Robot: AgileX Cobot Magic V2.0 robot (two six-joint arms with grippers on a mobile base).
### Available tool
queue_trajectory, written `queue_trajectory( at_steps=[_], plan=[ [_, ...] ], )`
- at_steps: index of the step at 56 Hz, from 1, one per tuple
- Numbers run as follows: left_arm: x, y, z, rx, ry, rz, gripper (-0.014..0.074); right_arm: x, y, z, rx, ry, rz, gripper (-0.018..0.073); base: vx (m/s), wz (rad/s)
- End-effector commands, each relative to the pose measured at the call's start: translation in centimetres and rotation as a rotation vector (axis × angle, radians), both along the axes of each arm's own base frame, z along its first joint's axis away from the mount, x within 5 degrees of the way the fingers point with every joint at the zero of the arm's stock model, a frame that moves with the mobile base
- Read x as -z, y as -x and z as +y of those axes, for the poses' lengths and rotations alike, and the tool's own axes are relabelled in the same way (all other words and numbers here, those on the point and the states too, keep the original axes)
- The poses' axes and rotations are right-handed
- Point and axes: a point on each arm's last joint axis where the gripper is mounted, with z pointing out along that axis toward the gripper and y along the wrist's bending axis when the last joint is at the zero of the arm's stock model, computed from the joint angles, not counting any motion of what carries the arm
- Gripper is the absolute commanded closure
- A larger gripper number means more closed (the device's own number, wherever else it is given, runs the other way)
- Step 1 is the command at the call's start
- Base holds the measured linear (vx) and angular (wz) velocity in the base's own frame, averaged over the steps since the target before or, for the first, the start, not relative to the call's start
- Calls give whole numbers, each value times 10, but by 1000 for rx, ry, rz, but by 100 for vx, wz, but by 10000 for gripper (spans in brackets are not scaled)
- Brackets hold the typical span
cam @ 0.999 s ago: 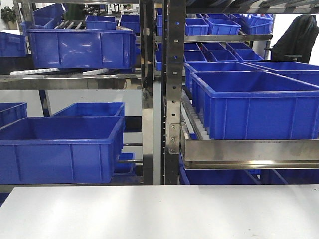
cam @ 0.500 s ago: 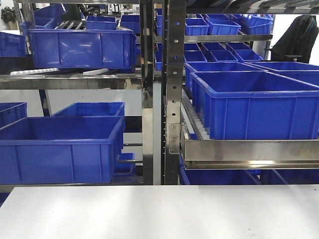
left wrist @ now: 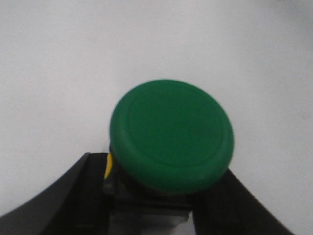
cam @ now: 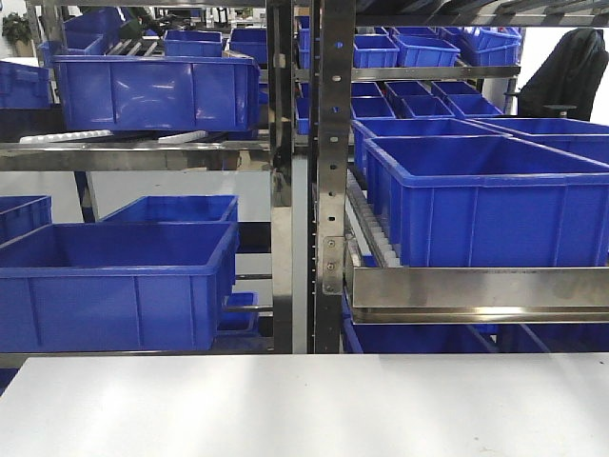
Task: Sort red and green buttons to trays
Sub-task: 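Close left gripper on green button and right gripper on red button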
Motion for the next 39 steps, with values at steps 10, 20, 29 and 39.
queue_trajectory(
  at_steps=[10,20,29,39],
  plan=[
    [-23,-8,-3,-3,63,-218,603,9,-32,9,-66,4,-85,-53,0,0],
    [-23,-7,-4,17,65,-218,603,24,-45,9,-57,-7,-110,-50,0,0],
    [-23,-7,-4,17,65,-218,603,39,-54,7,-2,-31,-119,-43,0,0],
    [-23,-7,-4,17,65,-218,603,59,-59,8,-34,-19,-79,-35,0,0]
  ],
)
